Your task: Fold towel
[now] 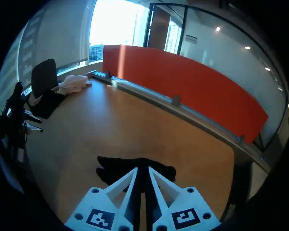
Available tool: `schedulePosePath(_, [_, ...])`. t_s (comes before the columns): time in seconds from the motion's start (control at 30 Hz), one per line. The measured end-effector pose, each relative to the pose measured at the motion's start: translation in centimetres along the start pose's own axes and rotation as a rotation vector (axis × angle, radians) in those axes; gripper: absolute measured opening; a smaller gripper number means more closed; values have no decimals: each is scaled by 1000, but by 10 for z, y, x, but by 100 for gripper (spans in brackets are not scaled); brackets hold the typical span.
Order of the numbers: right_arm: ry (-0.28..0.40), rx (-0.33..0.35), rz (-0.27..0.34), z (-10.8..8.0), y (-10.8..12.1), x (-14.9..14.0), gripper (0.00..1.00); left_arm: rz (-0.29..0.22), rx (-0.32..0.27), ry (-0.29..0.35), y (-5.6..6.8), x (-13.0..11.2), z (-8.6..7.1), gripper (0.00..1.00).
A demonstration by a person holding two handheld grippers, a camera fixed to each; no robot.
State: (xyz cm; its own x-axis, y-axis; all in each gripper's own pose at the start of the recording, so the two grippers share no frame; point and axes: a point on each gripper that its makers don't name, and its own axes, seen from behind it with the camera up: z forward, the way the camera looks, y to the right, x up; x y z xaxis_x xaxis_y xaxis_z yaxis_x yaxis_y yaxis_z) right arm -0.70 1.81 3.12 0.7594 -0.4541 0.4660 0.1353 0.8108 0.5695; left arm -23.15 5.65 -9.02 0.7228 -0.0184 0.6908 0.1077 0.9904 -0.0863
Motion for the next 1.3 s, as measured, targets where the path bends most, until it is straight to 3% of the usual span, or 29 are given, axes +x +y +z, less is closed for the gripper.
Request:
schedulePosePath(0.5, [-46,-99,39,-13,80,-29,5,14,0,-11,7,3,7,92])
schedulePosePath(0.8, [-93,-148,56,-19,116,-52,5,21,-1,-14,10,4,7,93])
schedulePosePath(1.3, [-123,-177,77,-30,135,-73,5,32,-1,-16,13,4,5,92])
